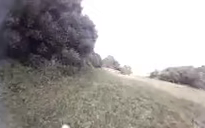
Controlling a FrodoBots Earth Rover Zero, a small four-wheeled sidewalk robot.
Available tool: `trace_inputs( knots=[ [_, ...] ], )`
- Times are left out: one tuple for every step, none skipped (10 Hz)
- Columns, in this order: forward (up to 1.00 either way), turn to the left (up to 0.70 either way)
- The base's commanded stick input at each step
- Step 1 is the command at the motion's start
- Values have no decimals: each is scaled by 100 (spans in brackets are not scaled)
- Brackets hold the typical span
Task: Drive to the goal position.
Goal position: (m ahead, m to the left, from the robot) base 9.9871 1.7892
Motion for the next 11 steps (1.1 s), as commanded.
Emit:
trace_inputs(
  knots=[
    [85,0],
    [85,0],
    [85,0],
    [85,0],
    [85,-22],
    [85,-33],
    [85,-34],
    [85,-34],
    [85,-34],
    [85,-34],
    [85,-34]
  ],
)
